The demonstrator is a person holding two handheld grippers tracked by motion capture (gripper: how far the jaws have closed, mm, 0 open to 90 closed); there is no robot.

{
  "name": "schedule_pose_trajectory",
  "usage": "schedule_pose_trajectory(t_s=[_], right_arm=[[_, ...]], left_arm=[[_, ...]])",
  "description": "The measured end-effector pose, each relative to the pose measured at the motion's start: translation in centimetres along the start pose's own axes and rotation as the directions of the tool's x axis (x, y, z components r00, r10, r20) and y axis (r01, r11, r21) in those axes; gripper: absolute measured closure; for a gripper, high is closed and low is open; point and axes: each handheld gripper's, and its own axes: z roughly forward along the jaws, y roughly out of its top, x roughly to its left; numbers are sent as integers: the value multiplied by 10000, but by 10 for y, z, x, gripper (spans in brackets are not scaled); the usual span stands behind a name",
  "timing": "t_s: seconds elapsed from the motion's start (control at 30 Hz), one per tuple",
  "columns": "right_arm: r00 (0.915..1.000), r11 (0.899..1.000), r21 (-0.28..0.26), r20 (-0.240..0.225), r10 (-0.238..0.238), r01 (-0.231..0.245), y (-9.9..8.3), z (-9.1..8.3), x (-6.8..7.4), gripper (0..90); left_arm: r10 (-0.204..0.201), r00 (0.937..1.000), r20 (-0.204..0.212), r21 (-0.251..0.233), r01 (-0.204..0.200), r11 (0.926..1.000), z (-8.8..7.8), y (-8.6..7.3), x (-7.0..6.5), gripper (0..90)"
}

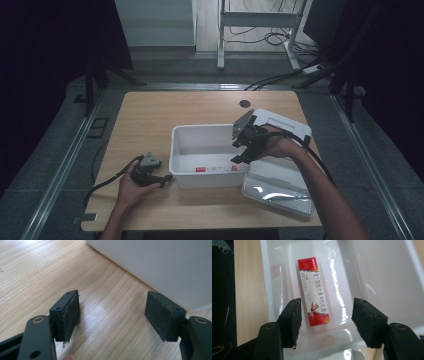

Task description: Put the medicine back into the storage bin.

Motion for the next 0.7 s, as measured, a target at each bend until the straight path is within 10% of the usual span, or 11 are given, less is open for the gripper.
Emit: schedule_pose_trajectory(t_s=[0.7], right_arm=[[9898, 9937, -789, 1116, 886, -800, -48, -47, 13, 394]], left_arm=[[-69, 10000, -2, -1, 69, 10000, 0, 0, 0, 281]])
